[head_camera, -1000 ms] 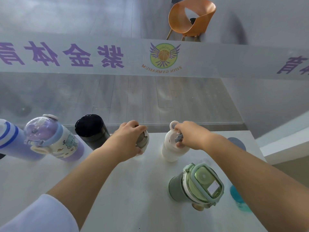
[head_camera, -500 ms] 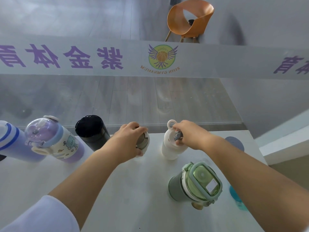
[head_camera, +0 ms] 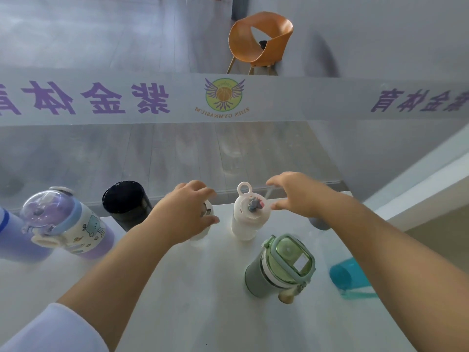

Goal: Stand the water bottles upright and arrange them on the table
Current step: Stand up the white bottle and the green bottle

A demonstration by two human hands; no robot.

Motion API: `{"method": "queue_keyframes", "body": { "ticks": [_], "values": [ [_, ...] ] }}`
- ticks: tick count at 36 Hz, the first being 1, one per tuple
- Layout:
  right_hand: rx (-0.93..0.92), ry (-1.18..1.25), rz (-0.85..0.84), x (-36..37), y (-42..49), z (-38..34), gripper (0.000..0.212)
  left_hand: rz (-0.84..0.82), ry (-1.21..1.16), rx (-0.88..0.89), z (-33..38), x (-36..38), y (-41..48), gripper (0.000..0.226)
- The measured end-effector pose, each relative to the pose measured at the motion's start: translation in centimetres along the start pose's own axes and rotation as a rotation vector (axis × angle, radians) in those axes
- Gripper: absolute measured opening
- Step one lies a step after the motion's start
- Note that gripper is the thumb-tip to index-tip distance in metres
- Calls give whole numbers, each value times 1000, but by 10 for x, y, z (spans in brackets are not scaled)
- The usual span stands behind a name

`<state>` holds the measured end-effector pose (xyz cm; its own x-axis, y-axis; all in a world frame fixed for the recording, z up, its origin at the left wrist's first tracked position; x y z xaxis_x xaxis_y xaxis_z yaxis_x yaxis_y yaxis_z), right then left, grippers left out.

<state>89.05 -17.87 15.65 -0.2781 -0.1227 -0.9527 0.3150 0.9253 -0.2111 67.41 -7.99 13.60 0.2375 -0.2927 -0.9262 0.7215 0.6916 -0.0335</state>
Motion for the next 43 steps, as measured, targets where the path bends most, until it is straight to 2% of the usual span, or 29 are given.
{"method": "queue_keyframes", "body": {
  "ticks": [6, 12, 20, 26, 29, 36, 39, 43],
  "values": [
    [43, 3, 140, -25, -42, 10, 53, 74, -97, 88, 27, -11, -15, 41],
    [121, -17, 194, -34, -87, 24, 48, 91, -195, 188, 57, -13, -30, 30],
    [121, -13, 204, -33, -120, 53, 50, 116, -210, 226, 96, -11, -47, 43],
    [41, -38, 148, -32, -115, 83, 56, 93, -190, 124, 120, -2, -59, 56],
    [-33, -36, 132, -28, -108, 95, 60, 91, -175, 50, 132, 4, -65, 55],
    [-175, -61, 120, -10, -87, 113, 72, 150, -121, -144, 155, 22, -79, 62],
    [-204, -81, 71, -3, -79, 117, 80, 174, -136, -179, 164, 28, -86, 71],
    [-239, -34, 38, 5, -72, 120, 80, 194, -145, -220, 169, 36, -89, 75]
  ]
}}
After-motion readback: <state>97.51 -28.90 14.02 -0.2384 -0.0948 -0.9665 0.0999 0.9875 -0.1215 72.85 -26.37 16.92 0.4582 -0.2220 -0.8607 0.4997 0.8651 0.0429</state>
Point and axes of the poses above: each hand's wrist, its own y-axis towards the middle knuckle, its own x-axis out of the palm, z = x × y, the point moved 1 cm from there along y, towards the middle knuckle, and after that the axes turned 9 degrees about z, right-handed, at the moved point
